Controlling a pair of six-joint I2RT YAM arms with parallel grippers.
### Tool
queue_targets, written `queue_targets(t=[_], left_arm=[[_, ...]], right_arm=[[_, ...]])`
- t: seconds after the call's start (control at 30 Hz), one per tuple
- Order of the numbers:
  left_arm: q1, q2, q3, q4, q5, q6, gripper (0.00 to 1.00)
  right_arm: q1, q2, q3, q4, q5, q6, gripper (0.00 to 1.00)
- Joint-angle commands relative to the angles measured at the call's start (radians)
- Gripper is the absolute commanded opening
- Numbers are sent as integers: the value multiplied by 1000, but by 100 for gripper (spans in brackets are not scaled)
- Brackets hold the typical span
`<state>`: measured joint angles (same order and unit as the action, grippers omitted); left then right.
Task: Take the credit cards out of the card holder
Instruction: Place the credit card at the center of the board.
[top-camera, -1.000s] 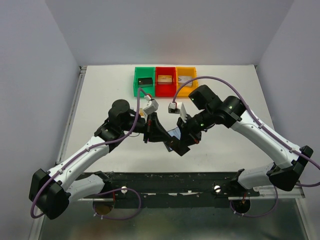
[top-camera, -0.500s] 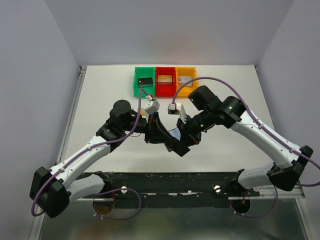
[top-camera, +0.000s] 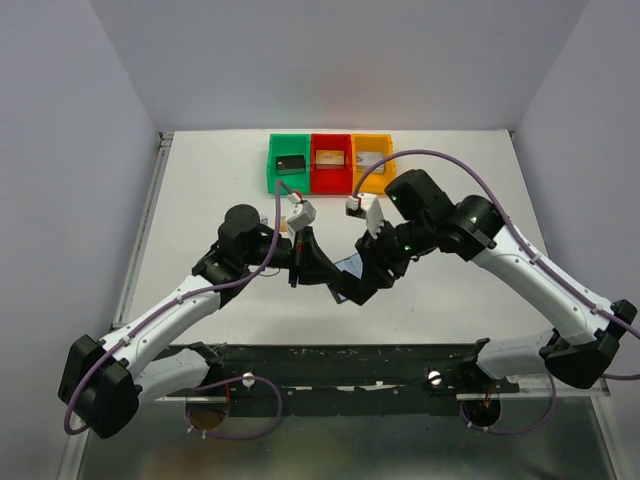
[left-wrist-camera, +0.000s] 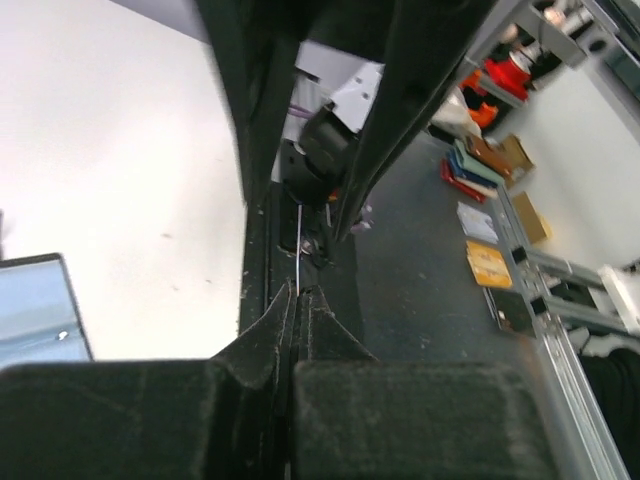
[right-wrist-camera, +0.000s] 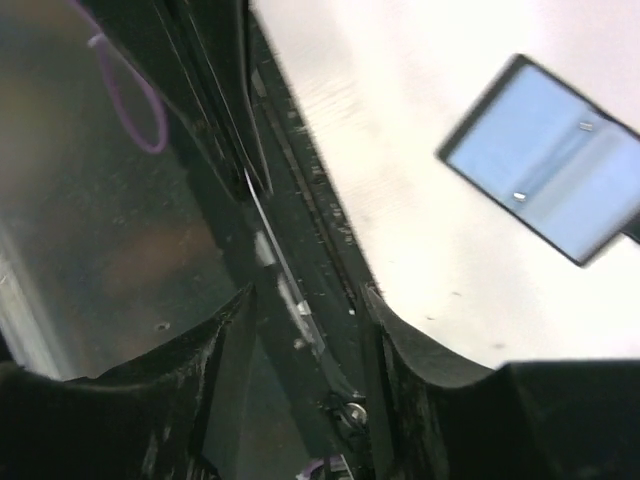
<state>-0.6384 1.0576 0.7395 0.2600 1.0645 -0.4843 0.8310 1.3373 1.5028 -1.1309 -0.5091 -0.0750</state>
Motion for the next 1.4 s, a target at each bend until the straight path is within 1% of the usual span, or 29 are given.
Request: queue_targets(t=[0.0, 0.07, 0.1, 0.17, 0.2, 0.23, 0.3, 0.4, 0.47, 0.57, 0.73, 0.87, 0.93, 1.0, 1.07, 1.17, 1.37], left_arm=[[98, -22, -57, 125, -130, -88, 0], [147, -25, -69, 130, -216, -123, 0], [164, -31, -72, 122, -257, -131, 0], [184, -39, -74, 93, -366, -140, 0], [190, -39, -74, 85, -432, -148, 0], [197, -38, -75, 84, -480, -157, 0], [207, -27, -81, 81, -570, -194, 0], [227, 13, -89, 74, -670, -261, 0], [241, 56, -91, 76, -707, -304, 0], [256, 128, -81, 91, -721, -349, 0], [278, 274, -2, 76, -667, -339, 0], [295, 398, 66, 81, -637, -335, 0], [299, 474, 95, 125, -576, -338, 0], [302, 542, 122, 149, -552, -358, 0], [302, 593, 144, 166, -557, -373, 0], [304, 656, 188, 139, -572, -364, 0], [310, 732, 250, 85, -615, -335, 0]], right_arm=[[-42, -84, 37, 78, 341, 151, 53], [-50, -150, 16, 153, 534, 196, 53], [-49, -189, -13, 202, 607, 207, 53], [-49, -285, -96, 316, 714, 237, 53], [-50, -349, -163, 388, 747, 248, 56], [-50, -387, -215, 449, 768, 254, 59], [-50, -473, -317, 552, 810, 294, 68], [-50, -546, -439, 651, 808, 349, 70], [-49, -558, -486, 661, 762, 380, 70], [-50, -550, -542, 666, 680, 414, 69], [-50, -543, -633, 720, 617, 458, 68], [-50, -532, -650, 726, 587, 466, 68], [-50, -526, -655, 723, 574, 465, 68], [-52, -515, -653, 717, 558, 463, 68], [-50, -504, -651, 709, 544, 462, 68], [-50, -500, -650, 700, 544, 458, 68], [-50, -477, -647, 697, 524, 449, 68]])
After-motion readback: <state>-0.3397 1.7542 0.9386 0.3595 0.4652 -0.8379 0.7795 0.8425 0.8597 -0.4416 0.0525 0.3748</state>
